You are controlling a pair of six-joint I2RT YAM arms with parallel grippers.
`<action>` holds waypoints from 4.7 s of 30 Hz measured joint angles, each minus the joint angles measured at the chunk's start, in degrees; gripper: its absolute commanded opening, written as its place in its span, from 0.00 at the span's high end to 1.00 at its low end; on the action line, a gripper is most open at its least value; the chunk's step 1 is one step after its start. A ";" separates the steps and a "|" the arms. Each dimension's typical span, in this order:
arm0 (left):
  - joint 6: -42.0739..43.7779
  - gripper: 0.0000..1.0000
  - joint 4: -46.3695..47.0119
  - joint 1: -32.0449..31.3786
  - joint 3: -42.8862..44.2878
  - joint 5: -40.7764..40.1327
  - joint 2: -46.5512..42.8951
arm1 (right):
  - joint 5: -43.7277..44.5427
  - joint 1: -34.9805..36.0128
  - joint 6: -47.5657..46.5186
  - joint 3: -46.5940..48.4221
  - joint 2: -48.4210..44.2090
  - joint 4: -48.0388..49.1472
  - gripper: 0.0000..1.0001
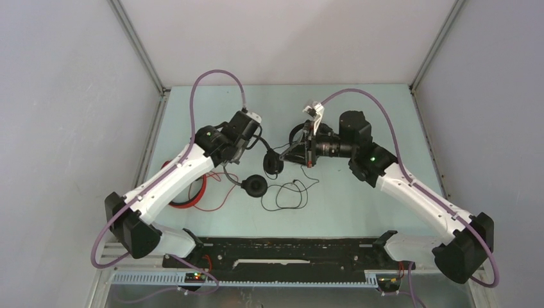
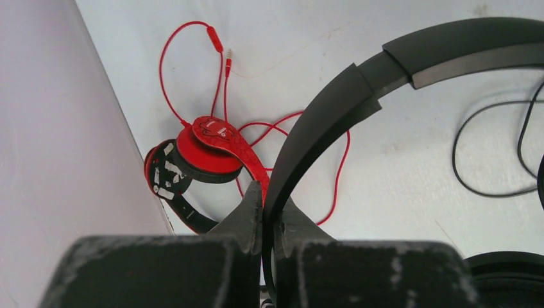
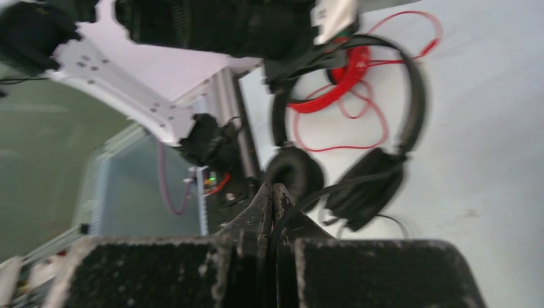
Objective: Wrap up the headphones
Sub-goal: Wrap the headphones cable around the headphones.
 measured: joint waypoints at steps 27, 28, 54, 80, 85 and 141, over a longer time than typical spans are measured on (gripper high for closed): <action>-19.69 1.00 19.37 11.21 -3.98 11.85 -10.49 | 12.09 18.75 -0.87 -4.92 5.60 8.83 0.82; -20.28 1.00 19.85 11.47 -3.98 13.07 -10.82 | 13.27 19.23 -2.40 -6.86 4.33 10.12 0.82; -30.36 1.00 28.76 13.05 -6.54 20.92 -15.82 | 30.84 30.18 -18.99 -18.29 2.16 28.92 1.00; -29.33 1.00 32.17 13.20 -7.26 22.10 -12.26 | 35.95 33.00 -27.19 -2.64 13.62 26.43 1.00; -28.68 1.00 32.22 13.20 -7.26 22.49 -12.26 | 34.88 33.00 -27.56 -0.59 15.96 23.15 1.00; -31.93 1.00 36.15 14.53 -9.18 44.74 -18.01 | 38.34 19.63 -19.80 -24.41 1.79 29.44 0.92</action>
